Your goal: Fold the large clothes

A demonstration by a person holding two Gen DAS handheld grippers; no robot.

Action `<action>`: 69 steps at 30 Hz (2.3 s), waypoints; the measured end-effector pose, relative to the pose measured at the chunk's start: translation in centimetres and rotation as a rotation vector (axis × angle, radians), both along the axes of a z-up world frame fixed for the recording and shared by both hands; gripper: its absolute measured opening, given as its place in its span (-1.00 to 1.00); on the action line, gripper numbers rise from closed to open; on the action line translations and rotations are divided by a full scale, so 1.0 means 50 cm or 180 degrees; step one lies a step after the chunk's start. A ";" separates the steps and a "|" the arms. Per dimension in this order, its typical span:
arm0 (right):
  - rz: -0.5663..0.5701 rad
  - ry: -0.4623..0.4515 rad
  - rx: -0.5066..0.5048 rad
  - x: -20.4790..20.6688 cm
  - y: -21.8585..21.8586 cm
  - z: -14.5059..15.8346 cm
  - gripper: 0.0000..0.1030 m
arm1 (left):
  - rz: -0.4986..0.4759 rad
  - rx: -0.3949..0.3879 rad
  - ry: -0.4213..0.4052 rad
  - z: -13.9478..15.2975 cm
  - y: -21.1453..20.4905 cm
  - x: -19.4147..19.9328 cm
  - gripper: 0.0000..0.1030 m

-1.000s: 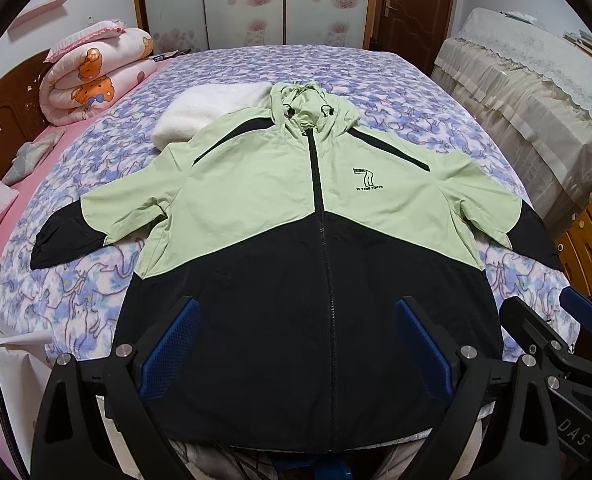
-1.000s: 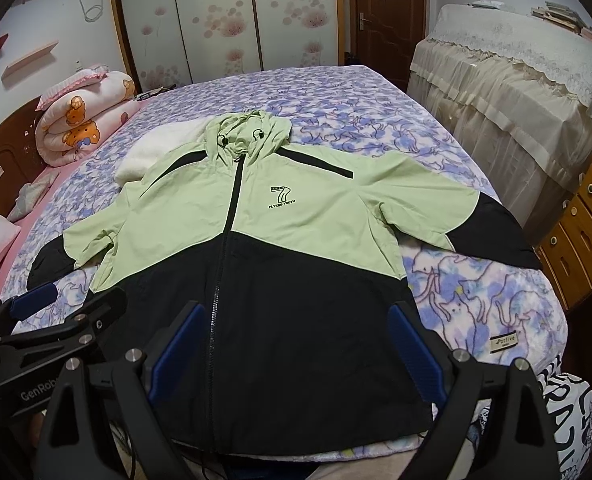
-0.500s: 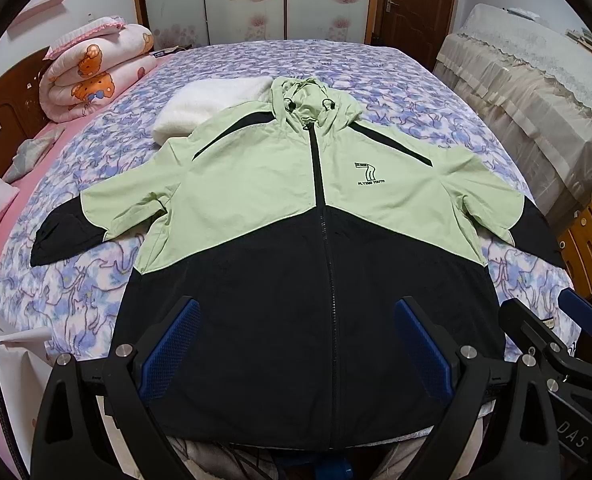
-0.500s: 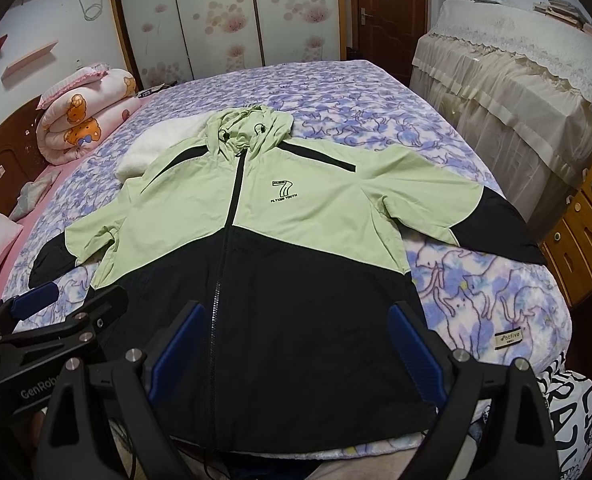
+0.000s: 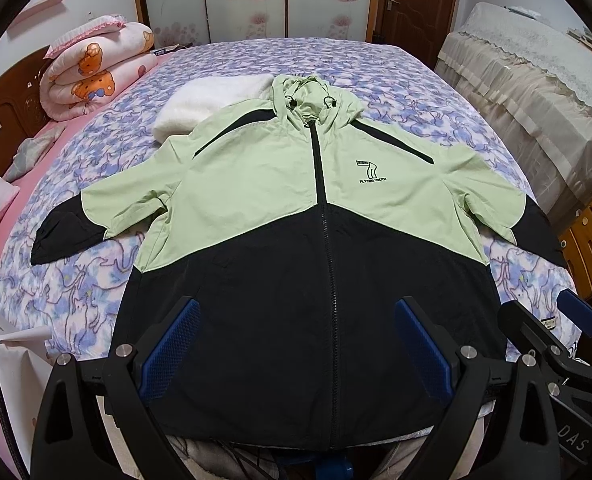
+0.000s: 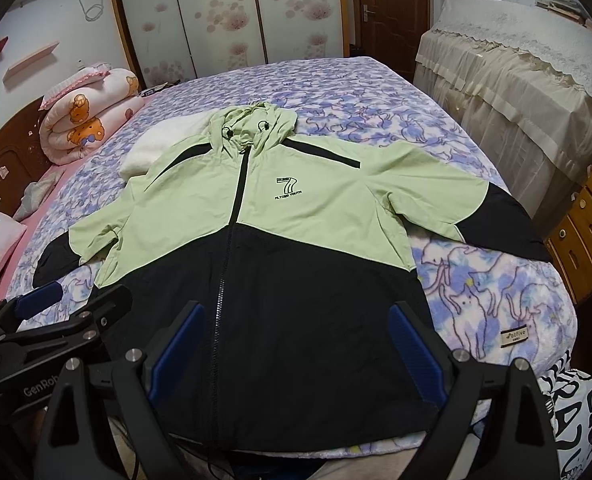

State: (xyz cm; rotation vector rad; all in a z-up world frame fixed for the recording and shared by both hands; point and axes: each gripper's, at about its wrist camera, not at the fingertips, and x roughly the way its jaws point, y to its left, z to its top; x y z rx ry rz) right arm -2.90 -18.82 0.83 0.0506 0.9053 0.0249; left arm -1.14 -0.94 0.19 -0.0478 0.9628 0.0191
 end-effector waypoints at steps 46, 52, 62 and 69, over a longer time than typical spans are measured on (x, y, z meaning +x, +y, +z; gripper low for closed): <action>-0.0534 -0.0476 -0.0431 0.082 -0.270 0.103 0.81 | -0.0861 -0.0189 -0.0521 0.170 -0.208 0.197 0.88; -0.1072 -0.0131 -0.0043 0.120 -0.449 -0.001 0.81 | -0.0927 -0.0170 -0.0444 0.139 -0.303 0.291 0.88; -0.1850 0.0216 0.0970 0.178 -0.711 -0.224 0.61 | -0.0972 0.0062 -0.0124 -0.032 -0.464 0.424 0.88; -0.2299 0.0239 0.1617 0.225 -0.816 -0.321 0.34 | -0.1100 0.0045 0.0037 -0.094 -0.519 0.443 0.88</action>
